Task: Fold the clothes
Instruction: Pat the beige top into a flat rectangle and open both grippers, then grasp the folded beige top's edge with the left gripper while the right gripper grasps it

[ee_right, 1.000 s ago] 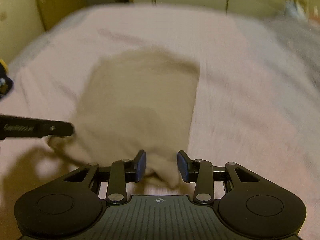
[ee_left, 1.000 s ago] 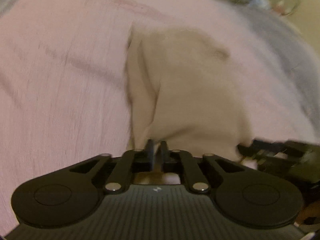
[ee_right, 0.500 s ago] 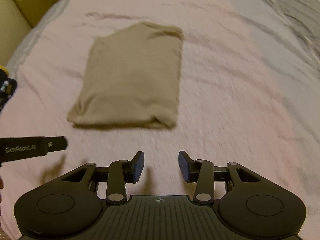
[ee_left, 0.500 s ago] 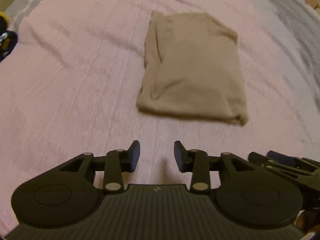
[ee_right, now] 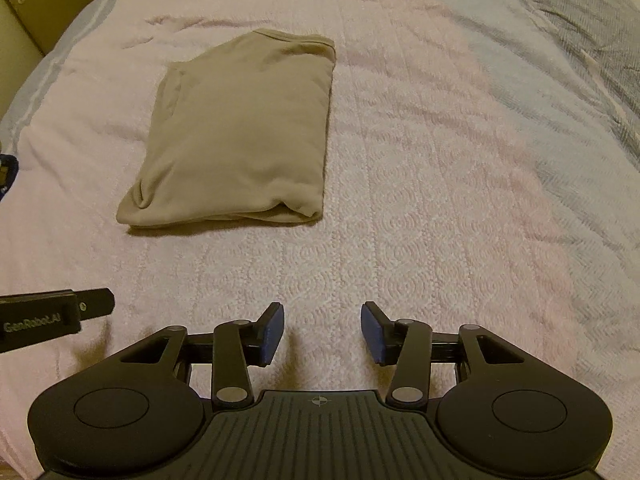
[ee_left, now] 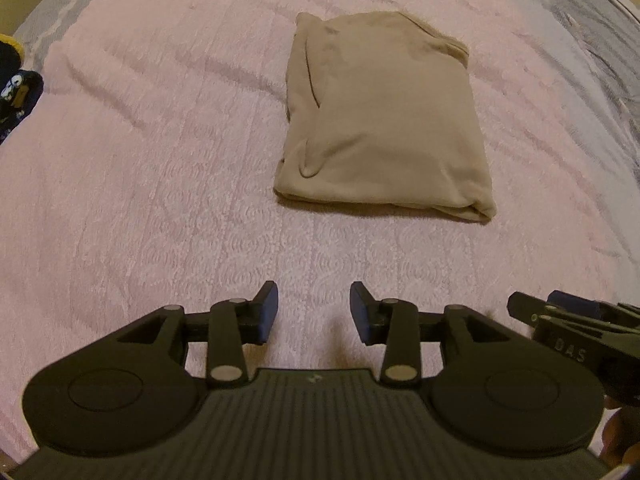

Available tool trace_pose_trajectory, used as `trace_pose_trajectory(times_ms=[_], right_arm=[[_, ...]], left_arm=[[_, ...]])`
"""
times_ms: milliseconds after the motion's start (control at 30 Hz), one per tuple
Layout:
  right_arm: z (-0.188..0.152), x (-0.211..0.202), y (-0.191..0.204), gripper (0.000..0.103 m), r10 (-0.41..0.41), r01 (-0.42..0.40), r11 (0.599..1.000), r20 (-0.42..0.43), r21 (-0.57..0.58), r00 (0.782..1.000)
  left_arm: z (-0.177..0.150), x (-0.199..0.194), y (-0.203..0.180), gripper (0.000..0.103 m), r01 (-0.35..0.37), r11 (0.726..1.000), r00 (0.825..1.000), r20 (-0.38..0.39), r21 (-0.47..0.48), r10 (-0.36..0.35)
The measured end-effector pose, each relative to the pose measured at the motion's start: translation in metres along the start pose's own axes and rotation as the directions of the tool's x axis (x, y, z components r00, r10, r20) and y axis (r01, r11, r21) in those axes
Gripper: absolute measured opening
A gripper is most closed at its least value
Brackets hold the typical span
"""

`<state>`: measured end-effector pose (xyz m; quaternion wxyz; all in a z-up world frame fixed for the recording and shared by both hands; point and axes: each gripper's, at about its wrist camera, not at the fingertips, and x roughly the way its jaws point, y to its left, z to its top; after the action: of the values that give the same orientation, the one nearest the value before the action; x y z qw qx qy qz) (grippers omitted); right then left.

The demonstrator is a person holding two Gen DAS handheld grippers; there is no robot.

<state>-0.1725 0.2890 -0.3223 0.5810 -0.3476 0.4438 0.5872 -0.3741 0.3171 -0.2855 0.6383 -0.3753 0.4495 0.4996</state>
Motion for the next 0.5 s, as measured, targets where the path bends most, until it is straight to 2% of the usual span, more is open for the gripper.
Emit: trace_pose_trajectory(times_ms=[333,500], right_arm=[[0.009,0.011,0.005,0.047,-0.018,0.018,1.0,-0.001,-0.006,1.0],[0.012,0.017,0.005,0.047,-0.015,0.015,1.0,-0.006,-0.003,1.0]], left_arm=[[-0.004,0.016,0.011,0.035,-0.001,1.0,1.0,-0.02,-0.006,0.001],[0.0,0.024,0.013,0.036,0.027,1.0,0.999,-0.021,-0.005,-0.027]])
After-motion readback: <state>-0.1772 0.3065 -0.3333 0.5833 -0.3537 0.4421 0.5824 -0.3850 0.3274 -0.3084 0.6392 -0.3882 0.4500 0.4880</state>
